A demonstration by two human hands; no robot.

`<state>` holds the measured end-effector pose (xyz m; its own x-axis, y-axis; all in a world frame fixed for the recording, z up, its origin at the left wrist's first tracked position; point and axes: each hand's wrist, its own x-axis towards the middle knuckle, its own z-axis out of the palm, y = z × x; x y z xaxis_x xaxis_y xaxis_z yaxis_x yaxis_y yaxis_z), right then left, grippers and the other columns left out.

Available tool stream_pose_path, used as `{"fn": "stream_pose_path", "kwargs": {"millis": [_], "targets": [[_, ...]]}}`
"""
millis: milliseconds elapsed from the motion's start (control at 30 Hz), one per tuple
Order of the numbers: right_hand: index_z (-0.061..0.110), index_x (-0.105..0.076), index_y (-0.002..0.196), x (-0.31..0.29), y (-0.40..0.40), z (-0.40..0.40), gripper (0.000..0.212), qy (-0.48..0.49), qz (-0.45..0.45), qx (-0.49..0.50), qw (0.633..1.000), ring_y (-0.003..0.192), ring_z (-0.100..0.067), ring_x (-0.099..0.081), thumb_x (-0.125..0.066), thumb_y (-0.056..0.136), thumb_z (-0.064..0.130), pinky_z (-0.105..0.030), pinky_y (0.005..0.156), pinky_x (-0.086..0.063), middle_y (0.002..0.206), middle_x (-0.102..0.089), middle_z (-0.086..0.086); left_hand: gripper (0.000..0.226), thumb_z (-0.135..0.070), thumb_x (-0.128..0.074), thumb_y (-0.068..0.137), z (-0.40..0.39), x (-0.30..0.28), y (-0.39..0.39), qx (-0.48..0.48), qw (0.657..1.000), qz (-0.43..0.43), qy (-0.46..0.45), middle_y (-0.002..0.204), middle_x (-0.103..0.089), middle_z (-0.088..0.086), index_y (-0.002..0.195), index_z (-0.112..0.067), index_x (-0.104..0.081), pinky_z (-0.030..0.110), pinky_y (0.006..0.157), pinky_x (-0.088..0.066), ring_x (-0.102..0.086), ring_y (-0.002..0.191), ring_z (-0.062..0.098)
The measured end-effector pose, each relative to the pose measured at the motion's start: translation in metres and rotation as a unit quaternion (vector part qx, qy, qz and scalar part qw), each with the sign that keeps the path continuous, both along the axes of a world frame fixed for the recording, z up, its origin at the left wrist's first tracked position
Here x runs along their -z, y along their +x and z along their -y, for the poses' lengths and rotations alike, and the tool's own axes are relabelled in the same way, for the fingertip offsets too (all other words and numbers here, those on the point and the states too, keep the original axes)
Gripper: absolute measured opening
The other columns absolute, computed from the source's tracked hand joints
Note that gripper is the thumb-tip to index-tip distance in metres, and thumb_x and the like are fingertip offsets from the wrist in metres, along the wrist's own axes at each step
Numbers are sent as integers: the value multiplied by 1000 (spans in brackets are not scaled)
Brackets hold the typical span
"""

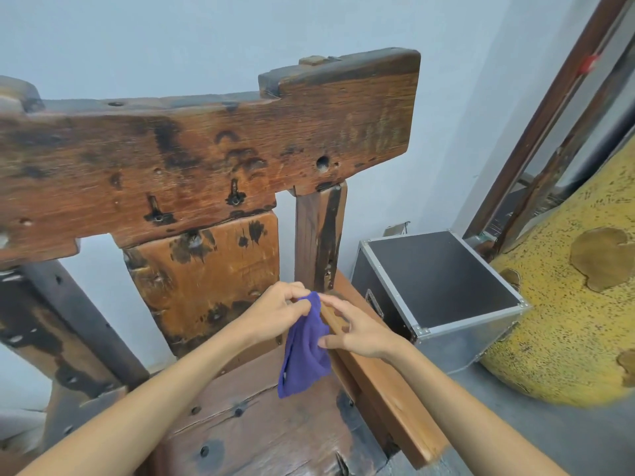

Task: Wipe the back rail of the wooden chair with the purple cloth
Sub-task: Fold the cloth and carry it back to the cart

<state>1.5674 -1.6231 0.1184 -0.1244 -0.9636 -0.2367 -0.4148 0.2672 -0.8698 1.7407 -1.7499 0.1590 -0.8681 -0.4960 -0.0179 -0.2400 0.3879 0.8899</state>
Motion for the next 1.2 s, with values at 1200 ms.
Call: {"fn": "stream_pose_path", "kwargs": {"millis": [1200], "targets": [[11, -64, 101, 35, -245, -362, 10, -87, -209, 352, 908, 74, -17, -69, -55, 106, 10, -39, 75, -61, 91, -69, 2, 10, -11, -63, 100, -195, 42, -334, 173, 982, -5, 75, 108, -78, -6, 100, -11, -73, 11, 82, -50, -71, 96, 4]]}}
